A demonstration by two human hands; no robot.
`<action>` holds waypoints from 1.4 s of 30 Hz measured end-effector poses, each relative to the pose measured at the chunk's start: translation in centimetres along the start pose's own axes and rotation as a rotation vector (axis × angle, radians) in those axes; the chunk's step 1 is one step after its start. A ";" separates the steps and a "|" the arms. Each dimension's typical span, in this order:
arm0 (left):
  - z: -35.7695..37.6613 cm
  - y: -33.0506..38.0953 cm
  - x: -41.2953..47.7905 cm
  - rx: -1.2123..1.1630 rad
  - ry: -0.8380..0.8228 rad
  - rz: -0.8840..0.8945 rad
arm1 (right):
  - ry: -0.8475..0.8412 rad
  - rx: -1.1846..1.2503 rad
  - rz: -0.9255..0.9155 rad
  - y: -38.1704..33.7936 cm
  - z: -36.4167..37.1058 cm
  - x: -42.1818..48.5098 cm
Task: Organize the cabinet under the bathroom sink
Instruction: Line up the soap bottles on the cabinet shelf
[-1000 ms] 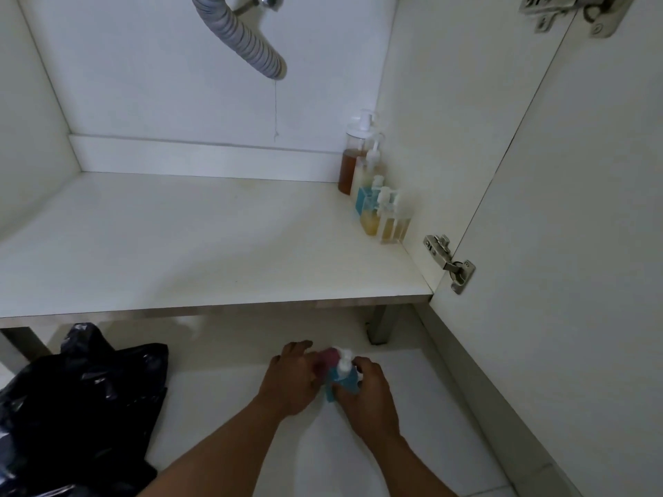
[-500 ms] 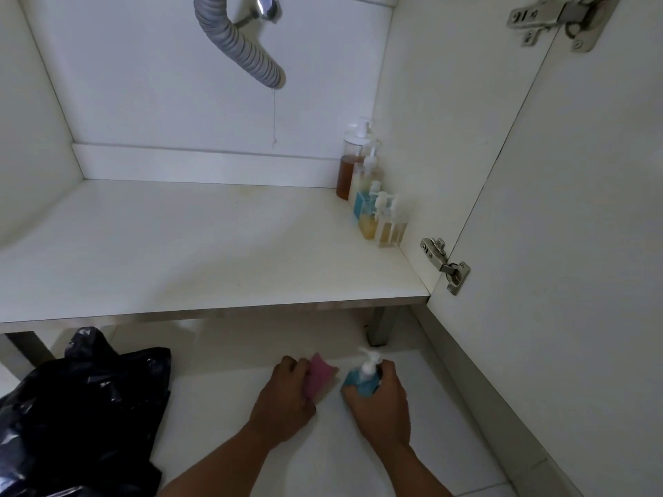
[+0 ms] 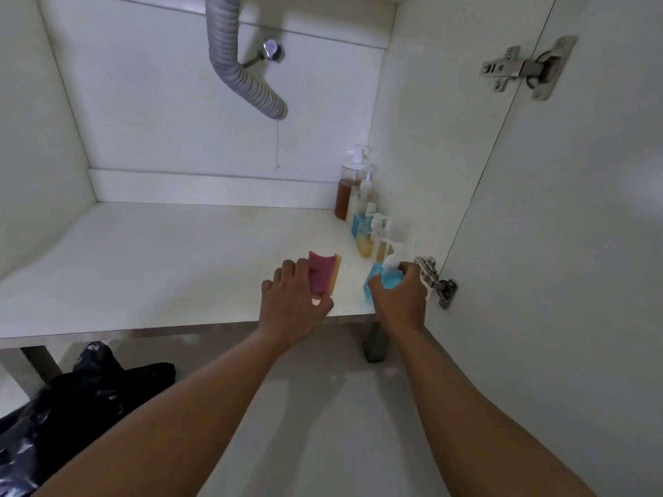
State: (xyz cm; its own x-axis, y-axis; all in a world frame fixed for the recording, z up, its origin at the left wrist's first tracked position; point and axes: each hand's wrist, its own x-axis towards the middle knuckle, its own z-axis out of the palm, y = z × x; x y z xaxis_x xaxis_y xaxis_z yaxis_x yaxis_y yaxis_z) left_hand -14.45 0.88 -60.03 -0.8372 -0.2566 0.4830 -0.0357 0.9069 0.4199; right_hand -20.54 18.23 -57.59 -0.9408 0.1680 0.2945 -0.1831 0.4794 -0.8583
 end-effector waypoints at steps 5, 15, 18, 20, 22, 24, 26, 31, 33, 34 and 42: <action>1.7 -1.7 3.6 0.014 -0.207 -0.182 | 0.017 -0.085 -0.045 1.1 1.5 2.9; 3.5 -2.3 3.5 0.007 -0.122 -0.121 | 0.075 -0.366 -0.037 0.8 4.1 7.3; 3.6 -2.5 3.5 0.000 -0.110 -0.112 | 0.101 -0.477 -0.064 0.7 4.2 8.0; 3.8 -2.6 3.4 0.002 -0.096 -0.106 | 0.114 -0.487 -0.078 0.6 4.4 8.4; 3.8 -2.7 3.4 0.010 -0.092 -0.099 | 0.130 -0.462 -0.076 0.5 4.7 8.8; 3.8 -2.7 3.4 0.012 -0.097 -0.099 | 0.145 -0.423 -0.071 0.5 5.0 9.2; 3.8 -2.7 3.4 0.013 -0.099 -0.099 | 0.154 -0.398 -0.076 0.4 5.1 9.3; 3.8 -2.7 3.4 0.000 -0.093 -0.110 | 0.143 -0.375 -0.079 0.5 4.8 9.2; 3.8 -2.8 3.4 -0.021 -0.077 -0.119 | 0.122 -0.348 -0.091 0.5 4.5 9.0; 3.9 -2.8 3.4 -0.031 -0.071 -0.126 | 0.115 -0.335 -0.101 0.5 4.5 8.7; 3.2 -2.4 3.3 -0.031 -0.125 -0.060 | -0.393 -0.334 -0.383 0.0 6.4 4.2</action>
State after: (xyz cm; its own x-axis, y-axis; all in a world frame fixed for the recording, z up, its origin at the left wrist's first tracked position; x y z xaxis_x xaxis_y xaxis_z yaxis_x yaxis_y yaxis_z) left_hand -18.86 -1.08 -61.90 -0.8956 -0.2644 0.3579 -0.0722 0.8800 0.4694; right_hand -26.33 13.45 -59.02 -0.8726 -0.3659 0.3235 -0.4874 0.6961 -0.5272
